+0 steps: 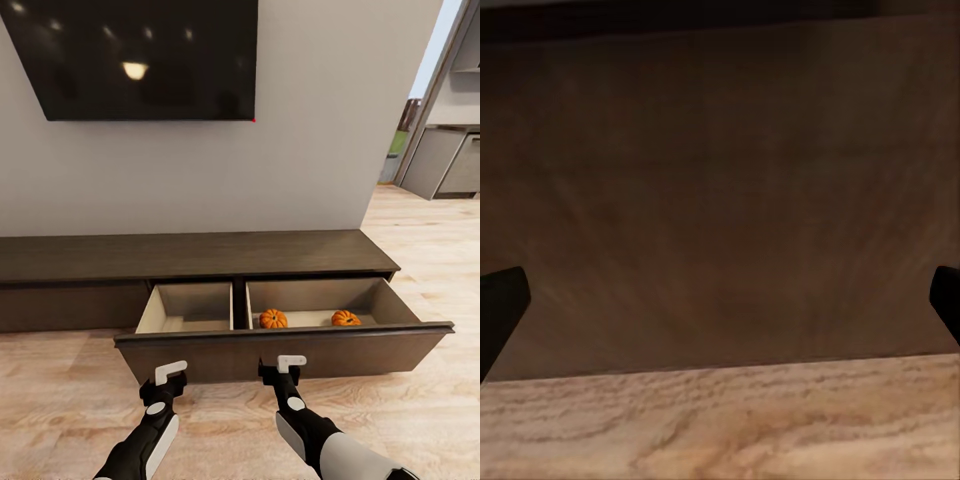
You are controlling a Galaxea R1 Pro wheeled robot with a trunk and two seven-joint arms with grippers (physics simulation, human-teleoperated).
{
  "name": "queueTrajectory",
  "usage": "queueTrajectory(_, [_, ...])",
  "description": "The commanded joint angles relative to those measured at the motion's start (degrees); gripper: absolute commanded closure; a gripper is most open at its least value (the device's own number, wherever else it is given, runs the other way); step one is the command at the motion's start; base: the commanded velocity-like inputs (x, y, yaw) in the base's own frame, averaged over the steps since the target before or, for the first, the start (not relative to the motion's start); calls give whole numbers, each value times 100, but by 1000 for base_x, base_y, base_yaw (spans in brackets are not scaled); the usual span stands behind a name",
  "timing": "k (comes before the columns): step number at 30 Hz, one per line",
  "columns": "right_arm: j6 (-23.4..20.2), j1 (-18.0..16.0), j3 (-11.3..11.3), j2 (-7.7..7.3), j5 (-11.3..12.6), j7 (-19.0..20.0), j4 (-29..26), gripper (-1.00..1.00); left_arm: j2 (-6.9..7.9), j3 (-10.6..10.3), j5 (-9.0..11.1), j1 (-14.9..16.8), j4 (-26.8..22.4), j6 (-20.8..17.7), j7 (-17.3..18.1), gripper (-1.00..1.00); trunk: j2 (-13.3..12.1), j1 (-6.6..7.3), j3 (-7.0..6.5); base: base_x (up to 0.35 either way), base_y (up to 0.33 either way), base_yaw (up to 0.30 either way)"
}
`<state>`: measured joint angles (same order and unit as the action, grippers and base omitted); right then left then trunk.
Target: Place each of the two pumpkins and all three candles from the living room inside a cabinet in the living room (use any cabinet), then make sure every cabinet is closed, and position the cauldron so it is next to a table in the living room.
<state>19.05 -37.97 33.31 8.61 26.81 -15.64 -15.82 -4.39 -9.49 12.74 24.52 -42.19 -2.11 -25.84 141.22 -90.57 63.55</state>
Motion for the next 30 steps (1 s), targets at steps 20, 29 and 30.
queueTrajectory(20, [-10, 0, 0, 0, 0, 9, 0, -100, 0, 3, 0, 0, 0, 50, -9, -100, 0, 0, 0, 88, 0, 0])
queueTrajectory(29, [-8, 0, 0, 0, 0, 9, 0, -100, 0, 2, 0, 0, 0, 53, -9, -100, 0, 0, 0, 111, 0, 0])
queueTrajectory(30, [-8, 0, 0, 0, 0, 9, 0, -100, 0, 1, 0, 0, 0, 53, -9, -100, 0, 0, 0, 13, 0, 0])
